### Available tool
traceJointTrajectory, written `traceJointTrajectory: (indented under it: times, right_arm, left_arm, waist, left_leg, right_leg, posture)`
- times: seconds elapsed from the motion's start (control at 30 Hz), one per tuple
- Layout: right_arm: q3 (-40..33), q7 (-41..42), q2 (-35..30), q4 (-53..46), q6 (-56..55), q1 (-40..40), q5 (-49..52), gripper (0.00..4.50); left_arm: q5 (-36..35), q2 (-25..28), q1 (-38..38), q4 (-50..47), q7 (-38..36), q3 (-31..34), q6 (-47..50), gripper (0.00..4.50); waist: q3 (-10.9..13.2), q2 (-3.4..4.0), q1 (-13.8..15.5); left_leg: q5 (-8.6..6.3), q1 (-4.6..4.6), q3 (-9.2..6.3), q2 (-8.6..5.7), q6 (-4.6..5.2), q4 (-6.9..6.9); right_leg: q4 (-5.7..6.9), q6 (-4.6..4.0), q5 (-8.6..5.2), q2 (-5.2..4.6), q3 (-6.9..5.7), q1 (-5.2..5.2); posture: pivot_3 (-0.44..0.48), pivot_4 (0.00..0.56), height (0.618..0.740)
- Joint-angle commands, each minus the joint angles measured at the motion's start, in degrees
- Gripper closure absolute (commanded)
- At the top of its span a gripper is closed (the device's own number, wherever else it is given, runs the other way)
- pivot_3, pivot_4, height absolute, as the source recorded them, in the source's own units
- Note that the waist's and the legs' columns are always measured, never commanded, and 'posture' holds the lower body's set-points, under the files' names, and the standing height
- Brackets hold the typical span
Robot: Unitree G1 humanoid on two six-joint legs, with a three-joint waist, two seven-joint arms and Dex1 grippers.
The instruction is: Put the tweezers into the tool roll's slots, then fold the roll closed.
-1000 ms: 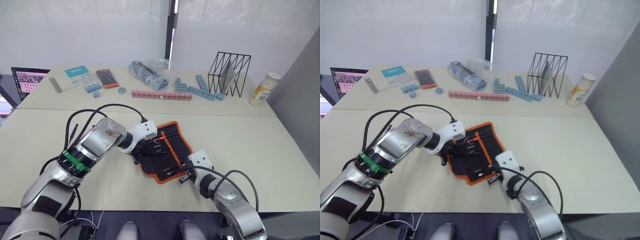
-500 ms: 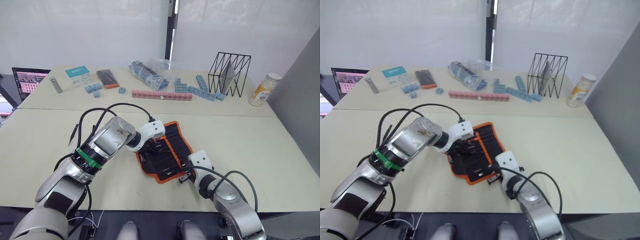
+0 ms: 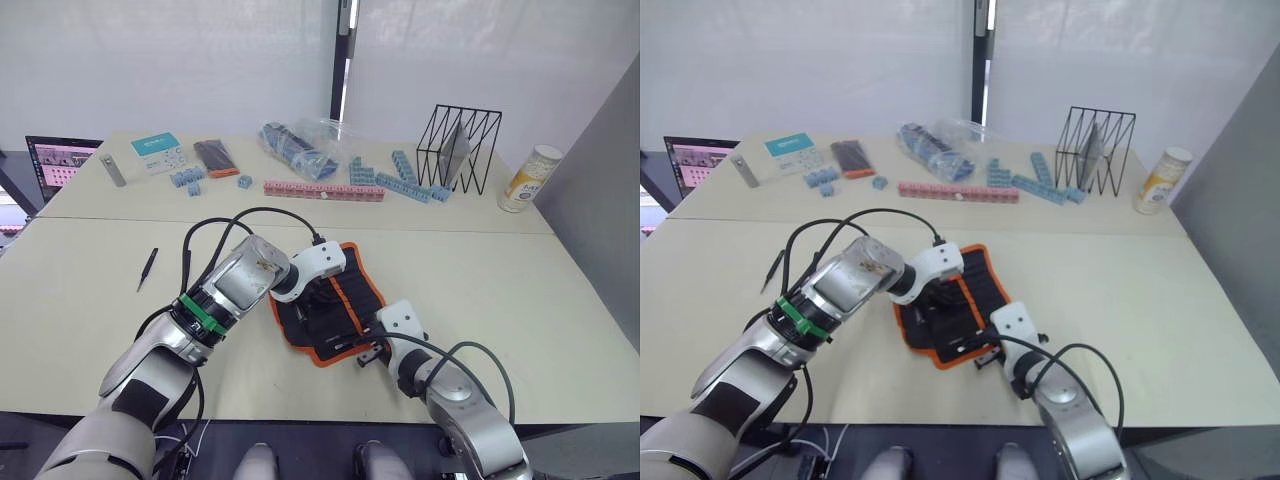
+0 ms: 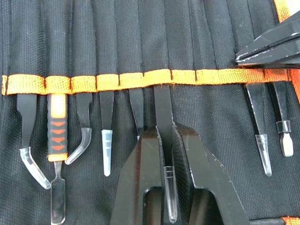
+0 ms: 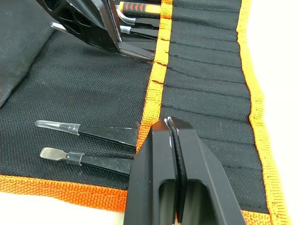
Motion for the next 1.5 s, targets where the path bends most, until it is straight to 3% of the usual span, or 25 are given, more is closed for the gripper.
traceJointTrajectory:
  times: [0.03,0.27,0.53,0.6,0.77,0.97,1.07,1.33,1.5]
  right_arm:
    - [3.1,1.1,-0.5,4.1,4.3,3.4,0.4,4.5]
    - [3.6,1.5,-0.6,4.3,4.5,3.1,0.6,4.5]
    - [3.6,1.6,-0.9,4.3,4.5,3.1,0.7,4.5]
    - [3.7,1.6,-0.9,4.4,4.3,3.1,0.7,4.5]
    - [3.7,1.5,-0.9,5.0,4.1,2.8,0.6,4.5]
    - [3.5,1.8,-1.3,5.6,3.7,2.6,0.5,4.5]
    - [3.5,2.2,-1.6,6.0,3.5,2.1,0.5,4.5]
    - [3.8,3.8,-2.6,7.0,2.8,1.2,0.3,4.5]
    - [3.2,5.4,-4.2,7.4,2.5,0.2,0.6,4.5]
  left_arm:
    - [0.4,-2.8,0.1,0.0,2.1,1.0,-1.2,4.47]
    - [3.4,-7.3,0.8,6.7,6.0,0.2,-7.0,4.47]
    - [4.3,-5.5,2.5,5.2,4.6,1.4,-7.7,4.47]
    - [4.1,-4.9,2.6,4.2,4.6,2.6,-7.7,3.6]
    - [2.6,-1.6,2.5,-0.5,2.3,4.5,-5.6,2.02]
    - [-5.8,4.9,3.9,-11.9,-1.2,14.4,1.0,0.03]
    - [-11.2,6.3,8.0,-16.0,0.5,25.0,3.4,0.03]
    - [-12.7,9.2,30.3,-18.8,8.7,46.2,-17.7,0.03]
    - [-16.9,6.2,45.6,-27.2,15.3,59.1,-16.7,0.03]
  waist:
    - [0.0,0.0,0.0]
    - [0.0,0.03,0.0]
    - [-0.1,0.1,0.0]
    - [-0.1,0.11,-0.1]
    - [-0.1,0.12,-0.4]
    - [0.0,0.15,-0.5]
    - [0.0,0.19,-0.7]
    - [-0.1,0.17,-1.4]
    - [-0.1,0.09,-1.4]
  left_leg:
    - [0.0,0.0,0.0,0.0,0.0,0.01]
    - [0.0,0.0,-0.01,-0.01,0.0,0.1]
    - [0.0,0.08,-0.02,-0.01,0.0,0.27]
    - [0.0,0.09,-0.03,-0.01,0.0,0.3]
    - [0.0,0.08,-0.04,-0.01,0.0,0.33]
    - [0.0,0.08,-0.07,0.01,0.0,0.35]
    - [-0.01,0.1,-0.07,0.01,0.0,0.38]
    - [-0.01,0.36,-0.07,0.06,0.01,0.21]
    - [-0.01,0.39,-0.05,0.07,0.0,0.24]
  right_leg:
    - [0.0,0.01,0.0,0.0,0.0,0.0]
    - [0.08,0.04,0.02,0.01,0.01,0.02]
    - [0.32,-0.03,-0.03,0.01,0.02,0.06]
    - [0.39,-0.03,-0.04,0.01,0.02,0.05]
    - [0.46,-0.03,-0.04,0.03,0.04,-0.01]
    - [0.52,-0.06,-0.06,0.06,0.06,-0.01]
    - [0.51,-0.07,-0.06,0.05,0.08,0.02]
    - [0.55,-0.12,-0.09,0.09,0.08,0.11]
    - [0.49,-0.18,-0.13,0.07,0.08,0.18]
  posture:
    - [0.0,0.15,0.737]
    - [0.0,0.15,0.737]
    - [0.0,0.15,0.737]
    - [0.0,0.15,0.737]
    - [0.0,0.15,0.737]
    - [0.0,0.15,0.737]
    - [0.0,0.15,0.737]
    - [0.0,0.15,0.737]
    - [0.0,0.15,0.737]
